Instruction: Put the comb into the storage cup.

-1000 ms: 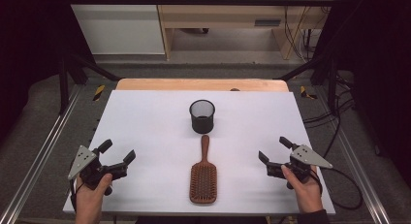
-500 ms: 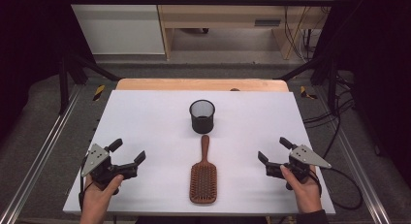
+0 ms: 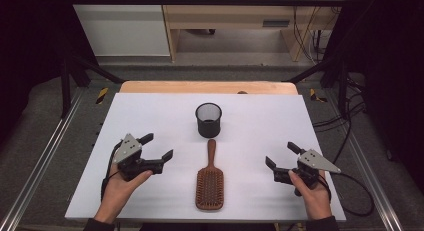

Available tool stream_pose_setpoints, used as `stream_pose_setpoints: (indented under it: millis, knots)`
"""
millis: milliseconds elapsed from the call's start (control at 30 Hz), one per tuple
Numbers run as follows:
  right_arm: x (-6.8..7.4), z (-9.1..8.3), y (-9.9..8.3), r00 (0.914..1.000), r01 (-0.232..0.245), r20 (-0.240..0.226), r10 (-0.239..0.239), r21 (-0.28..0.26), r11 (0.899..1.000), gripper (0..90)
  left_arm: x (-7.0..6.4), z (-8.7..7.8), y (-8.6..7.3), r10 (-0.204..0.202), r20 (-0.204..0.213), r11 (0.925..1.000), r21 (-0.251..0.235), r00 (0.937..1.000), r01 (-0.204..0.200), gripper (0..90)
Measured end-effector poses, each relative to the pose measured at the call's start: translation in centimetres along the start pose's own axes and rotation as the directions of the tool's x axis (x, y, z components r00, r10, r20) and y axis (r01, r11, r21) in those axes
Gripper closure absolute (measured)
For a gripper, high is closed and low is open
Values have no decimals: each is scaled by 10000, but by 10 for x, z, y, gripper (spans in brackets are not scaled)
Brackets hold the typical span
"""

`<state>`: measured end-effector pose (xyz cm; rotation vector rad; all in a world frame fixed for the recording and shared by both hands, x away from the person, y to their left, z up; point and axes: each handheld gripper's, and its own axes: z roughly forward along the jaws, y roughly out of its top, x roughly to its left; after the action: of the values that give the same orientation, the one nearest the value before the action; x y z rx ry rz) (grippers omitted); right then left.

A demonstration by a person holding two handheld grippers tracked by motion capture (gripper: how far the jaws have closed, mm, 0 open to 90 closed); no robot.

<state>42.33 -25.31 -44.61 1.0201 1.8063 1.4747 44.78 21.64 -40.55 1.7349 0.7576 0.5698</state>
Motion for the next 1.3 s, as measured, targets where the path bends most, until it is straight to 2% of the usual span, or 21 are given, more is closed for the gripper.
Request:
stream_pose_setpoints:
  millis: [33, 100, 167, 200, 233, 267, 300, 333, 367, 400, 467, 633, 733, 767, 800, 833, 867, 967, 1100, 1200, 1300]
  knots:
    - [1, 0, 0, 10000, 28, -16, -28, 14, 10000, 51, 0, 6, 2, 70, 115, 10000, 13, 9999, -70, 190]
    - [1, 1, 0, 10000, 26, -35, -26, 13, 10000, 52, -1, 14, 6, 100, 350, 9999, 87, 9993, -103, 226]
    - [1, 1, -1, 10000, 25, -42, -25, 46, 10000, 53, -2, 25, 9, -37, 631, 9996, 277, 9980, 20, 318]
    - [1, 2, -1, 10000, 22, -21, -22, 103, 9999, 54, -3, 30, 10, 4, 758, 9991, 417, 9971, -36, 420]
    - [1, 2, -1, 10000, 22, -21, -22, 103, 9999, 54, -4, 33, 11, 17, 860, 9986, 532, 9963, -63, 420]
    - [1, 3, -1, 10000, 25, -14, -24, 111, 9999, 54, -6, 38, 12, -5, 1000, 9978, 659, 9950, -61, 457]
    - [1, 3, -1, 10000, 40, 9, -40, 134, 9999, 55, -7, 43, 13, -61, 1163, 9971, 759, 9932, -27, 534]
    - [1, 3, -1, 10000, 40, 9, -40, 134, 9999, 55, -9, 47, 13, -80, 1357, 9960, 887, 9907, -41, 534]
    - [1, 3, -2, 10000, 38, 24, -39, 149, 9999, 57, -11, 51, 13, -64, 1511, 9950, 995, 9885, -88, 621]
    - [1, 3, -2, 10000, 38, 24, -39, 149, 9999, 57, -14, 55, 13, -6, 1564, 9939, 1088, 9877, -166, 621]
    - [3, 3, -2, 10000, 81, 1, -81, 190, 9998, 58, -19, 62, 12, -2, 1725, 9922, 1227, 9850, -213, 694]
    - [4, 4, -2, 9999, 119, -54, -118, 213, 9997, 59, -33, 79, 12, 139, 2353, 9880, 1460, 9718, -495, 882]
    - [3, 4, -2, 10000, 81, -34, -81, 183, 9998, 59, -39, 89, 12, 132, 2582, 9837, 1697, 9660, -588, 900]
    - [2, 4, -2, 10000, 58, -45, -57, 168, 9998, 60, -42, 97, 11, 147, 2705, 9797, 1888, 9626, -681, 900]
    - [2, 4, -2, 10000, 58, -45, -57, 168, 9998, 60, -42, 97, 11, 147, 2705, 9797, 1888, 9626, -681, 900]
    - [3, 4, -2, 10000, 55, -73, -54, 173, 9998, 61, -44, 105, 10, 107, 2831, 9742, 2131, 9590, -738, 900]
    - [3, 4, -2, 10000, 55, -73, -54, 173, 9998, 61, -44, 105, 10, 107, 2831, 9742, 2131, 9590, -738, 900]
    - [3, 4, -2, 9999, 62, -90, -60, 184, 9998, 61, -47, 114, 7, 252, 2951, 9644, 2443, 9551, -1009, 900]
    - [3, 4, -2, 9999, 66, -100, -64, 186, 9998, 62, -49, 125, 3, 342, 2997, 9478, 2930, 9534, -1261, 900]
    - [3, 4, -2, 9999, 59, -108, -57, 185, 9998, 63, -48, 130, 1, 314, 3018, 9413, 3118, 9528, -1298, 900]
    - [3, 4, -2, 9999, 67, -154, -63, 224, 9997, 64, -46, 135, -2, 309, 3099, 9391, 3165, 9503, -1338, 900]
